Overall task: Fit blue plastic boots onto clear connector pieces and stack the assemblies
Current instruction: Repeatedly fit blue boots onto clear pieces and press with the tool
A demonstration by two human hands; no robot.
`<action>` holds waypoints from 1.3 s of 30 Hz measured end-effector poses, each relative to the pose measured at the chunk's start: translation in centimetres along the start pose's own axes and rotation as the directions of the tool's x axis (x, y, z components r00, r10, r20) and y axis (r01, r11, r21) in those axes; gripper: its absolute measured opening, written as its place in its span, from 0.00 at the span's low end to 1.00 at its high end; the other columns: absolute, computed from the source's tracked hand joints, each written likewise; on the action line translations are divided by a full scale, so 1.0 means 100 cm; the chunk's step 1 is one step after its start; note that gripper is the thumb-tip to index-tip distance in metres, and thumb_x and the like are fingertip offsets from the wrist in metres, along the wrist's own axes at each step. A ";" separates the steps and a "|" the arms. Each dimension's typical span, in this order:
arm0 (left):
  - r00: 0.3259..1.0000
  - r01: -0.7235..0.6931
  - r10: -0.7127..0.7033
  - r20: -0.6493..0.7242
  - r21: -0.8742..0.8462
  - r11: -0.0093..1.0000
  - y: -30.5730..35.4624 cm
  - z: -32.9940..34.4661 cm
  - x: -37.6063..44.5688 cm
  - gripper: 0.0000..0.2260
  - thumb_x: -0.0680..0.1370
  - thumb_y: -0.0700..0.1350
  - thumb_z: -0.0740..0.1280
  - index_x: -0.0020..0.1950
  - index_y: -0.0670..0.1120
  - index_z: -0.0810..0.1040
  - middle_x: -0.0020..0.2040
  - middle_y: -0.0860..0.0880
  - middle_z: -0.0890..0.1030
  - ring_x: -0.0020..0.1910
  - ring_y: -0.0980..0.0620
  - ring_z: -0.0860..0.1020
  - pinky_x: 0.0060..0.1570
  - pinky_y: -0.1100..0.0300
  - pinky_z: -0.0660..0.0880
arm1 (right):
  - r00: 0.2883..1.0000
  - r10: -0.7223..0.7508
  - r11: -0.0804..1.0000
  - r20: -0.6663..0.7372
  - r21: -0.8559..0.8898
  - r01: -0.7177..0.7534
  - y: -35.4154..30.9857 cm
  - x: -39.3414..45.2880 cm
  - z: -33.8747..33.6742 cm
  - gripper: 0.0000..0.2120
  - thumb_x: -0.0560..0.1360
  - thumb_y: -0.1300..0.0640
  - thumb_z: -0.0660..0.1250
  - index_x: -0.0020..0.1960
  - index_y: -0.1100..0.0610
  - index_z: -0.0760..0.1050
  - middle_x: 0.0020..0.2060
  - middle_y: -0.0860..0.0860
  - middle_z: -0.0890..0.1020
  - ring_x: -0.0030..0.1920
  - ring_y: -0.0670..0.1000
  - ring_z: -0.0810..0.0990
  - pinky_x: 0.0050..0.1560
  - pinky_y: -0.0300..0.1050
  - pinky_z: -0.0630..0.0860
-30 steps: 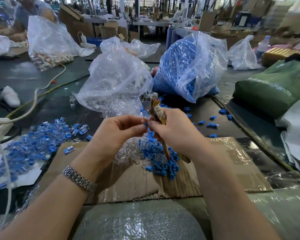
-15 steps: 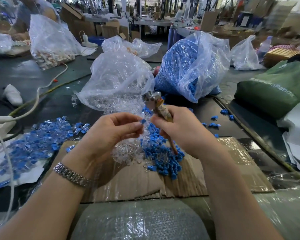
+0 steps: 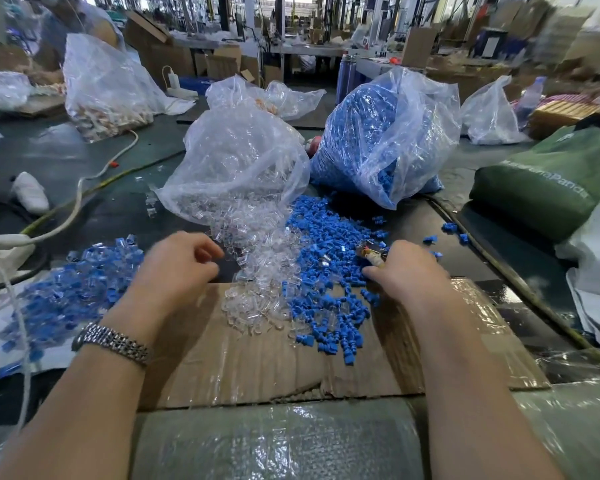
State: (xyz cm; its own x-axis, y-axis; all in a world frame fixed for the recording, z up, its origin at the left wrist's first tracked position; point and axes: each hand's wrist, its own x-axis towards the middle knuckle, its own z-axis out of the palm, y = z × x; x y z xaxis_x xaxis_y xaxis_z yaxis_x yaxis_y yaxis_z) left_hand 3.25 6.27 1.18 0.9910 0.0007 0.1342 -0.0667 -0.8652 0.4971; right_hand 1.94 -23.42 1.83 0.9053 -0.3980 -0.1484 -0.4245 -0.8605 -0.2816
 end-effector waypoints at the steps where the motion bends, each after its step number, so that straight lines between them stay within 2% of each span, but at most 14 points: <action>1: 0.993 -0.031 0.038 0.114 -0.057 0.998 0.004 0.003 -0.001 0.09 0.75 0.39 0.73 0.52 0.52 0.84 0.48 0.52 0.84 0.47 0.54 0.82 0.50 0.57 0.78 | 1.000 0.001 1.000 -0.001 -0.010 -0.001 -0.001 0.000 0.000 0.25 0.75 0.39 0.71 0.61 0.57 0.73 0.61 0.59 0.77 0.62 0.62 0.75 0.65 0.62 0.73; 3: 0.974 -0.057 0.081 0.213 -0.120 0.991 0.008 0.007 -0.002 0.10 0.75 0.39 0.74 0.53 0.51 0.84 0.46 0.54 0.85 0.46 0.57 0.82 0.52 0.57 0.79 | 1.000 -0.009 0.999 -0.008 -0.034 0.008 -0.003 0.000 0.000 0.27 0.75 0.37 0.71 0.62 0.57 0.73 0.62 0.59 0.76 0.64 0.62 0.74 0.65 0.62 0.73; 5: 0.975 -0.060 0.087 0.203 -0.134 0.989 0.008 0.010 -0.001 0.08 0.75 0.40 0.75 0.52 0.51 0.85 0.45 0.54 0.85 0.46 0.57 0.83 0.53 0.57 0.79 | 0.998 -0.037 0.998 -0.048 -0.060 0.034 -0.005 -0.003 -0.001 0.28 0.75 0.38 0.72 0.65 0.57 0.72 0.65 0.59 0.72 0.67 0.62 0.71 0.66 0.62 0.71; 7: 0.983 -0.063 0.088 0.160 -0.152 0.986 0.006 0.013 0.000 0.07 0.74 0.42 0.77 0.49 0.52 0.85 0.43 0.55 0.85 0.44 0.59 0.83 0.49 0.60 0.78 | 0.984 -0.133 0.990 -0.119 -0.070 0.126 -0.009 -0.006 -0.004 0.24 0.76 0.43 0.73 0.65 0.53 0.73 0.65 0.56 0.71 0.67 0.60 0.69 0.66 0.64 0.70; 10: 0.989 -0.088 0.102 0.106 -0.124 0.988 0.006 0.016 -0.001 0.05 0.73 0.44 0.78 0.45 0.53 0.85 0.40 0.56 0.85 0.41 0.60 0.82 0.43 0.65 0.75 | 0.955 -0.288 0.953 -0.068 0.076 0.293 -0.012 -0.011 -0.008 0.06 0.75 0.51 0.75 0.48 0.47 0.78 0.51 0.48 0.80 0.58 0.55 0.77 0.64 0.62 0.74; 12: 0.990 -0.114 0.119 0.076 -0.062 0.992 0.006 0.018 0.000 0.04 0.73 0.45 0.78 0.44 0.52 0.86 0.40 0.56 0.84 0.41 0.61 0.81 0.43 0.64 0.75 | 0.941 -0.338 0.937 0.016 0.097 0.335 -0.014 -0.014 -0.008 0.06 0.75 0.54 0.75 0.42 0.47 0.79 0.45 0.46 0.83 0.53 0.52 0.80 0.62 0.57 0.76; 15: 0.989 -0.128 0.129 0.071 -0.019 0.992 0.006 0.019 0.000 0.03 0.73 0.46 0.78 0.44 0.53 0.86 0.40 0.57 0.84 0.41 0.62 0.80 0.44 0.64 0.76 | 0.934 -0.355 0.933 0.042 0.068 0.352 -0.018 -0.018 -0.007 0.05 0.74 0.50 0.76 0.43 0.49 0.82 0.41 0.46 0.85 0.48 0.49 0.82 0.56 0.53 0.80; 18: 0.989 -0.119 0.120 0.088 -0.022 0.993 0.006 0.021 -0.001 0.05 0.73 0.47 0.79 0.45 0.54 0.85 0.38 0.58 0.83 0.38 0.62 0.80 0.37 0.66 0.72 | 0.933 -0.351 0.936 0.075 0.047 0.349 -0.020 -0.020 -0.004 0.11 0.71 0.45 0.79 0.40 0.51 0.82 0.38 0.47 0.84 0.43 0.49 0.82 0.48 0.48 0.81; 21: 0.991 -0.107 0.109 0.075 -0.032 0.994 0.006 0.024 0.001 0.06 0.72 0.47 0.79 0.43 0.54 0.83 0.36 0.57 0.82 0.35 0.62 0.80 0.34 0.67 0.70 | 0.924 -0.372 0.928 0.088 0.012 0.373 -0.022 -0.020 0.000 0.08 0.72 0.49 0.79 0.41 0.52 0.84 0.43 0.51 0.85 0.45 0.49 0.81 0.50 0.51 0.82; 24: 0.994 -0.097 0.099 0.053 -0.044 0.994 0.005 0.027 0.003 0.08 0.72 0.48 0.79 0.44 0.54 0.81 0.38 0.57 0.82 0.36 0.61 0.80 0.35 0.67 0.71 | 0.920 -0.388 0.921 0.062 0.003 0.388 -0.023 -0.020 0.003 0.04 0.74 0.54 0.76 0.42 0.52 0.84 0.45 0.52 0.85 0.46 0.48 0.79 0.52 0.54 0.82; 28: 0.993 -0.103 0.107 0.054 -0.070 0.992 0.002 0.030 0.006 0.14 0.72 0.49 0.79 0.53 0.55 0.78 0.47 0.58 0.80 0.41 0.62 0.77 0.38 0.66 0.71 | 0.916 -0.401 0.916 -0.006 0.012 0.401 -0.023 -0.018 0.003 0.05 0.77 0.58 0.70 0.42 0.52 0.81 0.42 0.49 0.84 0.44 0.50 0.81 0.47 0.48 0.80; 32: 0.992 -0.114 0.118 0.045 -0.089 0.989 0.002 0.032 0.008 0.11 0.73 0.46 0.78 0.52 0.54 0.82 0.46 0.56 0.83 0.41 0.61 0.78 0.39 0.68 0.71 | 0.910 -0.413 0.910 -0.036 0.023 0.414 -0.023 -0.017 0.002 0.06 0.80 0.55 0.69 0.44 0.51 0.79 0.41 0.48 0.81 0.43 0.50 0.77 0.43 0.45 0.73; 36: 0.994 -0.103 0.107 0.015 -0.153 0.983 0.001 0.028 0.006 0.11 0.74 0.41 0.77 0.53 0.52 0.82 0.44 0.55 0.84 0.43 0.58 0.82 0.48 0.59 0.80 | 0.907 -0.420 0.906 -0.012 0.050 0.420 -0.022 -0.018 -0.001 0.06 0.78 0.57 0.72 0.45 0.50 0.76 0.45 0.48 0.81 0.50 0.51 0.79 0.51 0.48 0.78; 39: 0.997 -0.070 0.062 -0.039 -0.286 0.956 0.001 0.018 0.007 0.12 0.74 0.39 0.77 0.53 0.52 0.82 0.44 0.54 0.84 0.43 0.57 0.83 0.49 0.60 0.80 | 0.902 -0.432 0.895 -0.015 0.112 0.431 -0.021 -0.018 -0.003 0.06 0.78 0.61 0.71 0.49 0.51 0.81 0.49 0.50 0.84 0.52 0.52 0.82 0.55 0.50 0.80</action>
State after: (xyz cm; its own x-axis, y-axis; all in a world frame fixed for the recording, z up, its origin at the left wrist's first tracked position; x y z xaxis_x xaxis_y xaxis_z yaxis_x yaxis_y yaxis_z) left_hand 4.11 5.31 -0.23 0.9797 -0.0332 0.1976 -0.1665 -0.6838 0.7104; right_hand 1.21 -20.99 2.97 1.0000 0.0085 0.0018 0.0085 -0.9063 -0.4225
